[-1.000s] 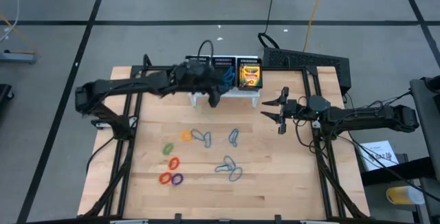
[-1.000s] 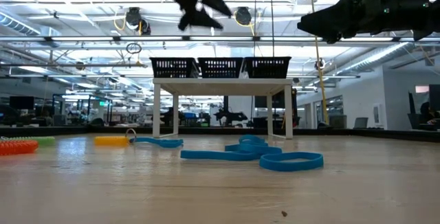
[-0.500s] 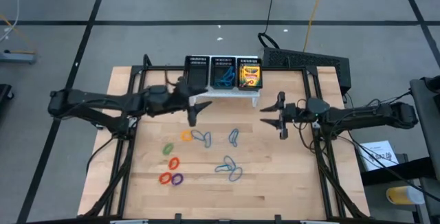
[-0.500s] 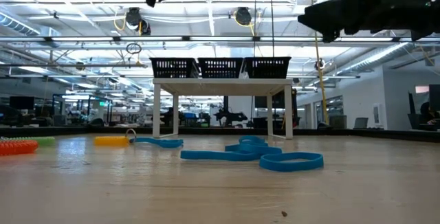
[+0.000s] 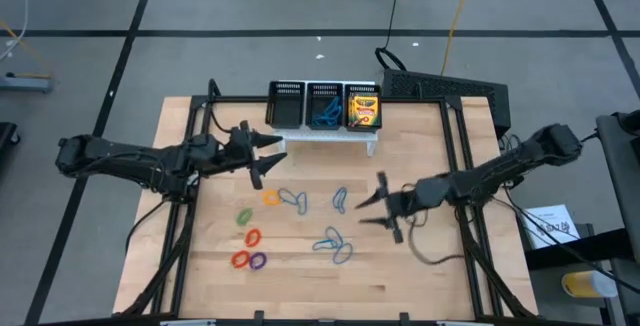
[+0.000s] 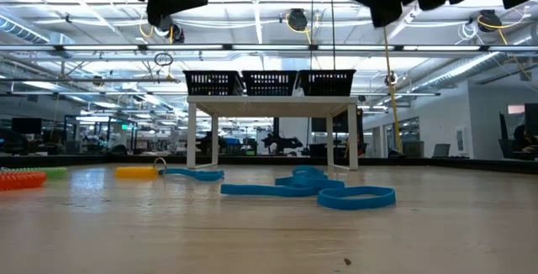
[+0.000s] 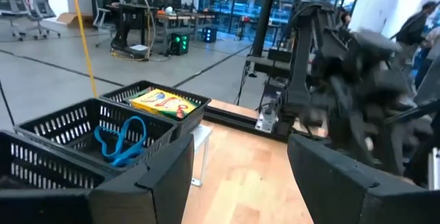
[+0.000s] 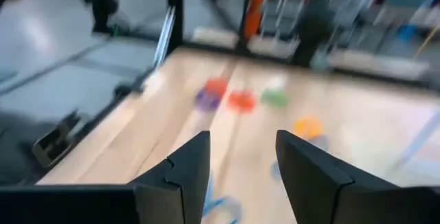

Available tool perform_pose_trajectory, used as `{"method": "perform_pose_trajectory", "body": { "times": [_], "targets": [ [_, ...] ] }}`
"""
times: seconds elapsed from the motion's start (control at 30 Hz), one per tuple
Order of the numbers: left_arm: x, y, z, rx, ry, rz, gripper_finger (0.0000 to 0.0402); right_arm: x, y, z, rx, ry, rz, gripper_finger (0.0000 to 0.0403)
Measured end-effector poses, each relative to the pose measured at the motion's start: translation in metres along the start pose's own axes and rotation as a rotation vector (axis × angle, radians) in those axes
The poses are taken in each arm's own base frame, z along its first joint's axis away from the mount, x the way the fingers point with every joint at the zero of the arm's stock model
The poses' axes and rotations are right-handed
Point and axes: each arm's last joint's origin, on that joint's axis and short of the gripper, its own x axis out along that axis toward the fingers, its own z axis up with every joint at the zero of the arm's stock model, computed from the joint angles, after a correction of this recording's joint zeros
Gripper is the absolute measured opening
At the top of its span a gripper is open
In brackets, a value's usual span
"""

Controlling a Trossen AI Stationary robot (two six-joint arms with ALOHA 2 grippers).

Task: Pick & Place Office Desk Supplies
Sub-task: Put the blue rubber band into the middle black bin

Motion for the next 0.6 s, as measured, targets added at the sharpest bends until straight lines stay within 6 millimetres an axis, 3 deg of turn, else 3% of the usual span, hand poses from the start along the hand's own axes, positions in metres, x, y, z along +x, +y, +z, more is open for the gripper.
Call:
{"method": "perform_pose_trajectory", "body": {
  "times": [0.3, 0.6],
  "targets": [
    [0.001, -0.001, 0.000, -0.120, 0.000, -0.008, 0.0244, 0.057, 0.023, -0.049, 0.110, 0.280, 0.034, 0.0155],
    [0.001, -0.001, 0.000, -0.145, 0.000, -0.003, 0.0244, 0.079, 0.039, -0.098, 0.093, 0.396, 0.041, 0.0155]
  ]
}}
